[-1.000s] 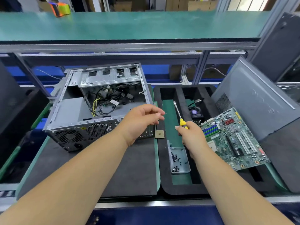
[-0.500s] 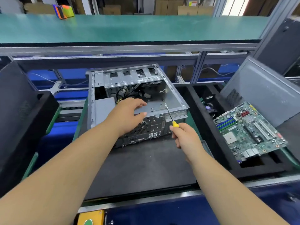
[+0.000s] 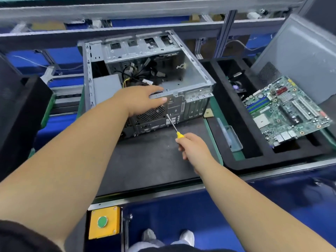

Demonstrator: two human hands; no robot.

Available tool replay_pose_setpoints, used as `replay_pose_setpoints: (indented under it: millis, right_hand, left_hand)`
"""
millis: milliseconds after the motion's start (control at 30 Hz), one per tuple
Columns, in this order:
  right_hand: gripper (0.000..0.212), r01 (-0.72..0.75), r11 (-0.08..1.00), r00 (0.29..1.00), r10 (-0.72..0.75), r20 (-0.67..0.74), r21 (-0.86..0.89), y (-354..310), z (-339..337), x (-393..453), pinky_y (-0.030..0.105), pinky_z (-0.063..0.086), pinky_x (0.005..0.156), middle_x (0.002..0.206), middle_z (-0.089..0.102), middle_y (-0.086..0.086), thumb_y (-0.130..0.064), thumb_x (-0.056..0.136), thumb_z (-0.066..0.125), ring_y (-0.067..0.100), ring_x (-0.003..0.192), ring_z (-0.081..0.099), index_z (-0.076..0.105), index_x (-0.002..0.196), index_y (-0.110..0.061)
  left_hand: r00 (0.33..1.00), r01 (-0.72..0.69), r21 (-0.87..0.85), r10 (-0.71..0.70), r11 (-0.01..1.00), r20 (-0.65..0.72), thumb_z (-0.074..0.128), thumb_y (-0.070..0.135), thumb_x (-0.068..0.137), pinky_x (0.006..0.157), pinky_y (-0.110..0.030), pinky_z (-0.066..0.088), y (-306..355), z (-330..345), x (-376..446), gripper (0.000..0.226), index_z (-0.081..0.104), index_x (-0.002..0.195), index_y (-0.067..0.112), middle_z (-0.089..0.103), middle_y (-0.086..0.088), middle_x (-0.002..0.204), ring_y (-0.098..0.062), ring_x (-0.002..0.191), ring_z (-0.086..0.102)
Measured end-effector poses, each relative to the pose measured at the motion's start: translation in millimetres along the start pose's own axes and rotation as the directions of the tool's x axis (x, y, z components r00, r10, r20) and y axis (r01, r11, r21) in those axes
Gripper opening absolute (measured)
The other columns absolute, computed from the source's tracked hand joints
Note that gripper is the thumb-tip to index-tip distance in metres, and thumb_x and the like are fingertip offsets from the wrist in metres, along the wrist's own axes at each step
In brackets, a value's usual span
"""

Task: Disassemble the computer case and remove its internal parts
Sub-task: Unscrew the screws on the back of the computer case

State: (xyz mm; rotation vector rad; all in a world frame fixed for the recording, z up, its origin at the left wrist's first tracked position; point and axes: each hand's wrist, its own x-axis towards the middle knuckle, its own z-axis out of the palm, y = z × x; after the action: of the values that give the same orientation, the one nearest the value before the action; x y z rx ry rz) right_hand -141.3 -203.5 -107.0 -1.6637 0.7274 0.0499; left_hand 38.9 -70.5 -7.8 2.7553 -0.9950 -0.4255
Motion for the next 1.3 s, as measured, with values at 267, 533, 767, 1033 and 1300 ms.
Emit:
replay_pose_setpoints:
  millis: [267, 533, 767, 1033, 1300]
  right_hand:
    - [0.026, -0.009, 1.0, 1.0, 0.009, 0.007, -0.018, -1.5, 12.5, -0.5, 0.034, 0.043, 0.064, 0.064, 0.059, -0.004, -0.034, 0.093, 0.055, 0.01, 0.045, 0.049, 0.063, 0.091, -0.01]
    - [0.025, -0.061, 0.997, 0.997, 0.062, -0.041, 0.042, -5.6, 19.0, -5.6, 0.028, 0.04, 0.054, 0.051, 0.054, -0.008, -0.038, 0.094, 0.052, 0.006, 0.035, 0.042, 0.07, 0.084, -0.023]
    - [0.024, -0.102, 0.995, 0.992, 0.103, -0.069, 0.019, -6.5, 16.9, -5.7, 0.027, 0.037, 0.051, 0.041, 0.05, -0.011, -0.038, 0.093, 0.054, 0.004, 0.032, 0.04, 0.071, 0.084, -0.024]
    - [0.026, -0.11, 0.993, 0.991, 0.113, -0.078, 0.044, -12.4, 15.0, -3.8, 0.025, 0.034, 0.049, 0.044, 0.05, -0.01, -0.034, 0.095, 0.054, 0.007, 0.035, 0.039, 0.071, 0.081, -0.023]
    - [0.033, -0.163, 0.98, 0.985, 0.169, -0.044, 0.111, -16.8, 18.4, -4.6, 0.026, 0.033, 0.052, 0.053, 0.05, -0.002, -0.036, 0.099, 0.051, 0.012, 0.04, 0.037, 0.072, 0.081, -0.017]
  left_hand:
    - [0.999, 0.008, -0.053, -0.011, 0.999, -0.051, 0.038, 0.069, 0.091, 0.086, -0.032, 0.035, -1.3, 1.0, -0.9, 0.049, 0.048, 0.134, 0.047, 0.052, 0.01, 0.142, -0.022, 0.126, 0.05]
    - [0.997, 0.004, -0.033, -0.006, 0.999, -0.08, 0.038, 0.069, 0.091, 0.085, -0.033, 0.04, -1.1, 1.5, -2.6, 0.047, 0.052, 0.129, 0.045, 0.059, 0.011, 0.131, -0.021, 0.118, 0.054]
    - [0.994, 0.019, -0.038, -0.023, 0.999, -0.109, 0.039, 0.071, 0.089, 0.089, -0.035, 0.043, 0.3, 2.8, -4.4, 0.051, 0.053, 0.13, 0.042, 0.058, 0.01, 0.132, -0.021, 0.12, 0.053]
    - [0.999, 0.015, -0.054, -0.017, 0.998, -0.049, 0.037, 0.07, 0.091, 0.098, -0.038, 0.041, 1.3, -0.8, -4.7, 0.055, 0.048, 0.137, 0.041, 0.05, 0.009, 0.144, -0.022, 0.129, 0.048]
    - [1.0, -0.003, -0.057, 0.003, 0.998, 0.01, 0.035, 0.069, 0.093, 0.102, -0.039, 0.04, 0.3, -3.2, -3.0, 0.053, 0.047, 0.137, 0.042, 0.051, 0.009, 0.143, -0.021, 0.129, 0.048]
